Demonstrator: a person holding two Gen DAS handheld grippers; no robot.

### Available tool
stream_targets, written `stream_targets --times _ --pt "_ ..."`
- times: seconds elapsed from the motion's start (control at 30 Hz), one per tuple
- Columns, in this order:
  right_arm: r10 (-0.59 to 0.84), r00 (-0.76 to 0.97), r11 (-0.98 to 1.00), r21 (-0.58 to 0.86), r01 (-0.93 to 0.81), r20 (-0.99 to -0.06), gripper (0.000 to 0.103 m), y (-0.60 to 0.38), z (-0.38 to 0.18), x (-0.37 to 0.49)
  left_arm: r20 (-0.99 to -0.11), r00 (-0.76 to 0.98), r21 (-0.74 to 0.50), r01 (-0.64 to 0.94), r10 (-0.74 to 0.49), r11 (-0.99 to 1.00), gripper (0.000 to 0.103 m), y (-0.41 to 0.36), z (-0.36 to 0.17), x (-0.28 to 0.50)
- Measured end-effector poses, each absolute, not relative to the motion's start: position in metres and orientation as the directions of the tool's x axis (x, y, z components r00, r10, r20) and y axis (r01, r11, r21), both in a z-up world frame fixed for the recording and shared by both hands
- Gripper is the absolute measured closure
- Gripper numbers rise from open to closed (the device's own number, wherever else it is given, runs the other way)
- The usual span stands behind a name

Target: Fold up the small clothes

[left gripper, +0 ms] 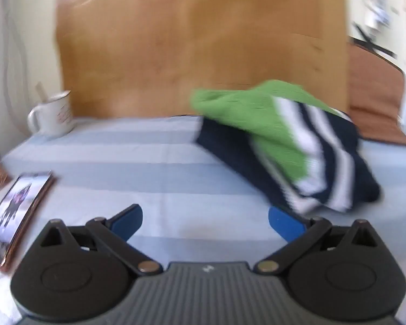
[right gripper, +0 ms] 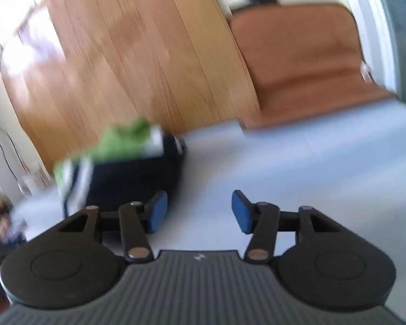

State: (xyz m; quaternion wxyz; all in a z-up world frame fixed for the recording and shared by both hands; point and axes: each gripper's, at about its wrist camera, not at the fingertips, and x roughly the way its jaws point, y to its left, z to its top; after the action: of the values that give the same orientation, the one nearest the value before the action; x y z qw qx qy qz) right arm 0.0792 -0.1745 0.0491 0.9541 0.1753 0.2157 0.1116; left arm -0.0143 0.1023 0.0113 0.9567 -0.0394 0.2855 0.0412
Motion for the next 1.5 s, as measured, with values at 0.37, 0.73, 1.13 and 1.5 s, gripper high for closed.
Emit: stream_targets --times 0.37,0.73,1.13,1.5 --pt "0.479 0.725 0.878 0.252 -0.408 -0.494 0.037 -0.06 0.093 0.243 -0.526 0.85 -0.131 -0.074 -0.006 0.989 0.01 0.108 0.019 -0.02" --pt "0.486 0.794 0.867 0.317 -0.385 -0.364 0.093 -0.114 0.129 0.193 -0.54 0.832 -0.24 -0.008 -0.127 0.971 0.008 0.123 0.018 -0.005" --pt "0.307 0.899 0.91 0.374 -0.181 -0.313 0.093 -0.218 0.083 0.052 -0.597 0.685 -0.478 0.114 -0.417 0.871 0.057 0.09 0.024 0.089" --pt "0.343 0.9 0.868 0.456 -0.196 -0.267 0.093 -0.222 0.065 0.032 -0.441 0.831 -0.445 0.127 -0.341 0.886 0.094 0.107 0.082 0.019"
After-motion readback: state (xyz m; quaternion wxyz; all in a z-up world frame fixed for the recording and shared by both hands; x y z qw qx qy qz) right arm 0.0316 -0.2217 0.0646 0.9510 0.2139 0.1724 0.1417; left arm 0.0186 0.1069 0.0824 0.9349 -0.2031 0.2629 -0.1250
